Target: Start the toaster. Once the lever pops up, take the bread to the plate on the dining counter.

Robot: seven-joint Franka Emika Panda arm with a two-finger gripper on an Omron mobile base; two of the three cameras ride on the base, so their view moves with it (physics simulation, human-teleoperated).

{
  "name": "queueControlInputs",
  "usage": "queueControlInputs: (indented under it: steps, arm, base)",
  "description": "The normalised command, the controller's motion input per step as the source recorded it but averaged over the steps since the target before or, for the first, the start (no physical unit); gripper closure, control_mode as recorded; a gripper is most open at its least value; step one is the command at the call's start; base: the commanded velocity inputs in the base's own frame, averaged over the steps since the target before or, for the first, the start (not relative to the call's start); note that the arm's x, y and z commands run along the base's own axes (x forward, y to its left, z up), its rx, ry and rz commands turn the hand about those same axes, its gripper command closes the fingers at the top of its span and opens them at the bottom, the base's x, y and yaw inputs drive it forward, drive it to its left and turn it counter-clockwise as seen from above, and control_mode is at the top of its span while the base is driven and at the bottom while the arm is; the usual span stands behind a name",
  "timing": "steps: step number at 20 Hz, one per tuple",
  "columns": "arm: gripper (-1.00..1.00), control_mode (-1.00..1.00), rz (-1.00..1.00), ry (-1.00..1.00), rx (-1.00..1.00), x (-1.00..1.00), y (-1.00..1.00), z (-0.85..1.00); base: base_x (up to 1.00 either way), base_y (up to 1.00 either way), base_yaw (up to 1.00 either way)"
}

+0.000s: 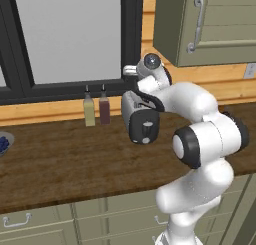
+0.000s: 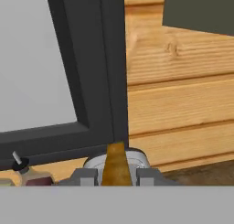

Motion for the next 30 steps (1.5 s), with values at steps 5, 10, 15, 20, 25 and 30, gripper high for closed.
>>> queueControlInputs:
  steps: [5, 10, 15, 20, 25, 30]
  arm:
    - [1.0, -1.0, 0.0, 0.0, 0.0, -0.85, 0.32, 0.62]
    - [1.0, -1.0, 0.0, 0.0, 0.02, -1.0, 0.0, 0.62]
    - [1.0, -1.0, 0.0, 0.0, 0.04, -1.0, 0.0, 0.45]
    - [1.0, -1.0, 0.0, 0.01, 0.02, -0.99, 0.0, 0.3]
    - [1.0, -1.0, 0.0, 0.03, 0.0, -0.69, 0.0, 0.08]
    - [1.0, -1.0, 0.0, 0.01, 0.0, -0.56, 0.06, 0.0]
  base:
    - [0.0, 0.0, 0.0]
    - [0.0, 0.0, 0.0]
    - [0.0, 0.0, 0.0]
    - [0.0, 0.0, 0.0]
    - [0.0, 0.0, 0.0]
    - [0.0, 0.0, 0.0]
